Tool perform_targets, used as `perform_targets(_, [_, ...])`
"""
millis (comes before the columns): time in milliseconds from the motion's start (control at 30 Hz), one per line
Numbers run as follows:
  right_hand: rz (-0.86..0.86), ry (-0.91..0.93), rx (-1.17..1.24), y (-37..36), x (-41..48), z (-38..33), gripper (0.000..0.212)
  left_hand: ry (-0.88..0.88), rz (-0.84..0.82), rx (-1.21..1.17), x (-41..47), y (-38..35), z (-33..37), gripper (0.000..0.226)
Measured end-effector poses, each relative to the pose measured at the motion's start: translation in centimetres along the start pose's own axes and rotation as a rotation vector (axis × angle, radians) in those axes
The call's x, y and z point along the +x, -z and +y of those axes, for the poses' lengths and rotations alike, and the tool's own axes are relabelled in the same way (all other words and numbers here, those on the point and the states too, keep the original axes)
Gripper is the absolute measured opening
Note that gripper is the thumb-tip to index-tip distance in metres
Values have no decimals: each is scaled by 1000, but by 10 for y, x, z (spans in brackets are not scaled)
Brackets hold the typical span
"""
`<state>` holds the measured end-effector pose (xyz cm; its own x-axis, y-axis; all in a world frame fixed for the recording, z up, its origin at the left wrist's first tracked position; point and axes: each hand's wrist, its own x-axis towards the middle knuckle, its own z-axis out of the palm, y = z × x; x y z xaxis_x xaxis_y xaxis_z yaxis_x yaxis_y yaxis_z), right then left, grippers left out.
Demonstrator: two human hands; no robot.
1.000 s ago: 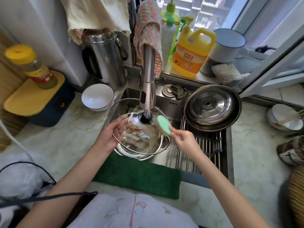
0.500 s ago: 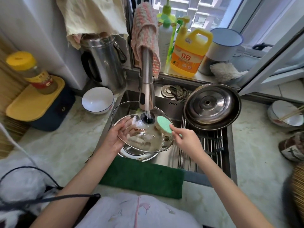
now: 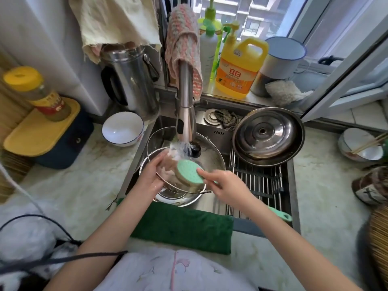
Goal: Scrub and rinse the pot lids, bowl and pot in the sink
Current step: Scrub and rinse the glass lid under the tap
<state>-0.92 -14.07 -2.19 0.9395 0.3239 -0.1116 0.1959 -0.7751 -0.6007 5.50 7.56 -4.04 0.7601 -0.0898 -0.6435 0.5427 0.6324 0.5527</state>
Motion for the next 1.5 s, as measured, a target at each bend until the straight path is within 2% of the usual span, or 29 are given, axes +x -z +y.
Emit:
perform_targets(67, [-60, -47, -47, 6, -24, 27, 43, 15, -14, -75, -4, 3, 3, 21])
perform_targets(167, [-23, -83, -161, 1, -22, 34, 41, 82, 40, -93, -11, -6, 2, 20])
perform_targets(333, [55, -8, 16, -11, 20, -7, 40, 109, 89, 55, -8, -11, -9, 19])
perform_targets(500, [102, -49, -208, 19, 57, -7, 38, 126, -66, 35, -15, -14, -8, 23])
perform_targets(633, [50, -204, -181, 43, 91, 12, 36, 154, -157, 168, -25, -21, -8, 21])
perform_targets(700, [-27, -139, -149, 43, 92, 6, 34, 163, -138, 209, -27, -22, -11, 26])
perform_targets(767, [-133, 26, -64, 35, 84, -9, 33, 148, -109, 236, -26, -16, -10, 23])
perform_targets(833, [-143, 66, -59, 27, 78, -4, 34, 151, -153, 249, -25, -10, -10, 21])
perform_targets(933, [16, -240, -91, 30, 86, 25, 33, 171, -220, 236, -31, -6, -9, 27])
perform_targets(967, [25, -279, -86, 29, 85, 28, 33, 174, -236, 241, -33, -6, -8, 27])
perform_targets(1000, [4, -255, -35, 27, 81, 24, 32, 180, -249, 247, -36, -6, -8, 25])
perform_targets(1067, [-89, -80, 66, 18, 72, 6, 33, 169, -239, 251, -37, -3, -6, 23])
perform_targets(1133, [-125, 17, 25, 14, 68, 2, 34, 166, -254, 229, -35, 0, -6, 25])
perform_targets(1267, [38, -246, -52, 27, 89, 26, 33, 150, -234, 230, -35, -5, -4, 27])
perform_targets(1400, [-96, 55, 41, 19, 74, -1, 34, 142, -237, 244, -34, -1, -2, 25])
perform_targets(1433, [-82, 68, 10, 19, 75, 0, 36, 144, -250, 241, -34, 0, -1, 28])
perform_targets(1500, [11, -91, -41, 27, 88, 15, 34, 150, -277, 230, -34, -1, -2, 32])
